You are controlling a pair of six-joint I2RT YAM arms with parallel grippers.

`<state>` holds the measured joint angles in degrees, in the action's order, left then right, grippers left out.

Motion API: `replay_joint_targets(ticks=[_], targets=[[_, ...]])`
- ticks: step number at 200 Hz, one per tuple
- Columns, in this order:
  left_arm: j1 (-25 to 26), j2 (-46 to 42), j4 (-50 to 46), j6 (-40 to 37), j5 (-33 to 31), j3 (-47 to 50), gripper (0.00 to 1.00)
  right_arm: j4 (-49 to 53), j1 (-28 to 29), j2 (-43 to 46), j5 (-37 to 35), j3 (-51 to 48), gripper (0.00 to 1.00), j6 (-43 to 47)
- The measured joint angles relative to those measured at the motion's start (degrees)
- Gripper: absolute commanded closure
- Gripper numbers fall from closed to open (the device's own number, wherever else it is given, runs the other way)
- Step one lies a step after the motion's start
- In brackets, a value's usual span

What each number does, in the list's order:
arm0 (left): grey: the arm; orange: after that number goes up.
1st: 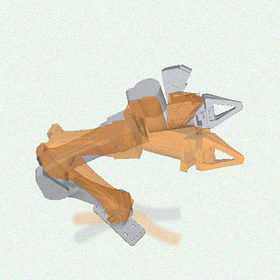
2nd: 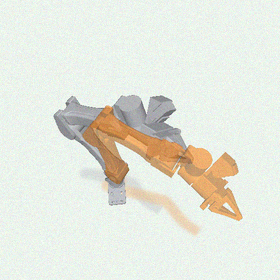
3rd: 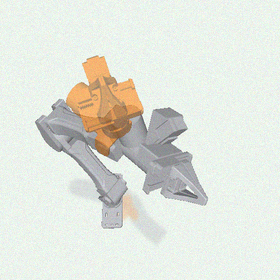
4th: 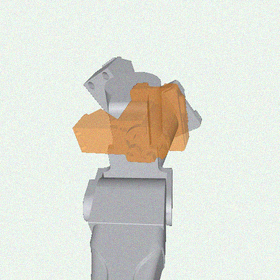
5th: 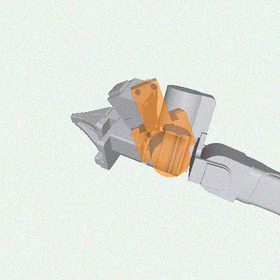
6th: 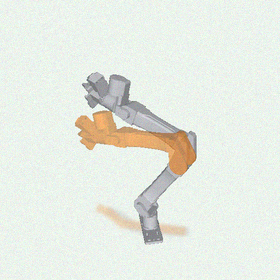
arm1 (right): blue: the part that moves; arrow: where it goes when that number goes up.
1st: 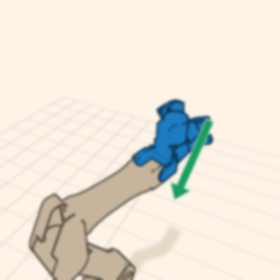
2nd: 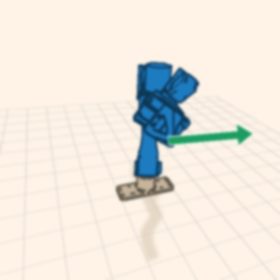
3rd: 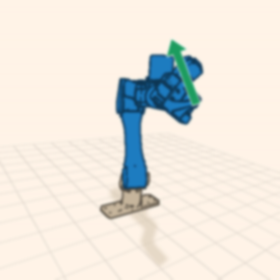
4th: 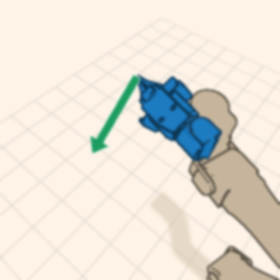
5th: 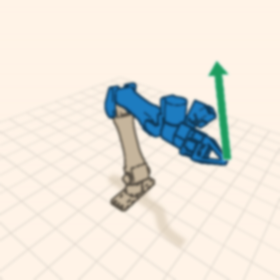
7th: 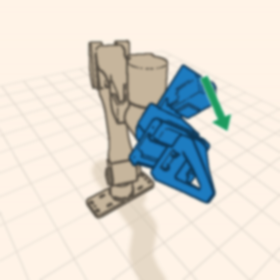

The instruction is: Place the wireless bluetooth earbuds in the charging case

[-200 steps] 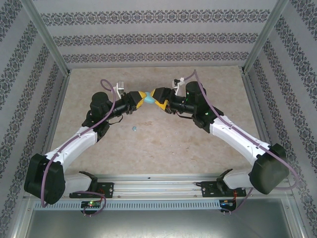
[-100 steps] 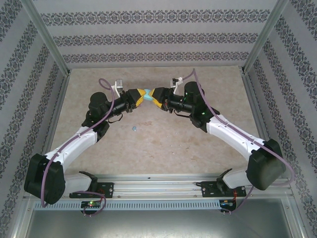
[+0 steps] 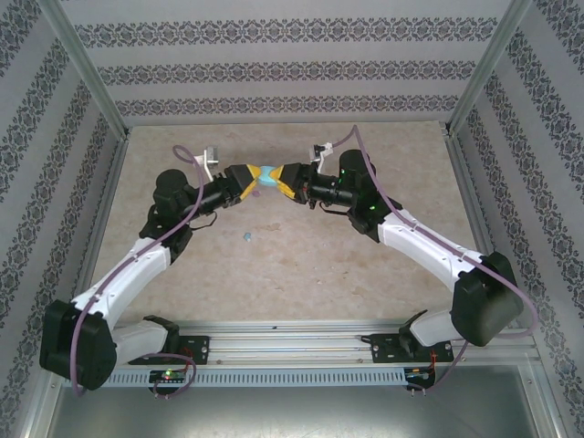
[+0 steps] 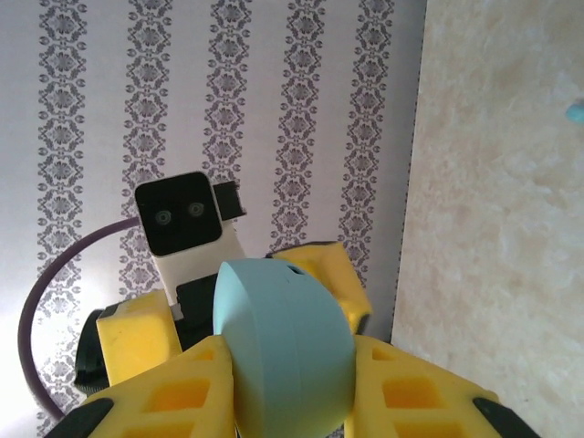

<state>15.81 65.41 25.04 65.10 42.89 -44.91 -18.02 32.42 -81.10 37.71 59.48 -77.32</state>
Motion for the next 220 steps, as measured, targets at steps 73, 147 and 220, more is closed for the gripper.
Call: replay_joint_targets(ticks=[73,147,220], targets=[[-2.43,-11.56,-22.05,-40.63,8.63,-7.28,0.21,20.74,-2.97,6.58,9.66,1.99,0.82,12.79],[-1.42,-12.11,-20.48,-61.61,11.34,0.24,0.20,24.20,-2.84,7.80,14.21,2.01,0.81,14.64],[4.55,-8.07,-14.80,-68.98,11.32,2.71,0.31,22.97,-0.66,7.91,15.96,2.01,0.81,14.10]])
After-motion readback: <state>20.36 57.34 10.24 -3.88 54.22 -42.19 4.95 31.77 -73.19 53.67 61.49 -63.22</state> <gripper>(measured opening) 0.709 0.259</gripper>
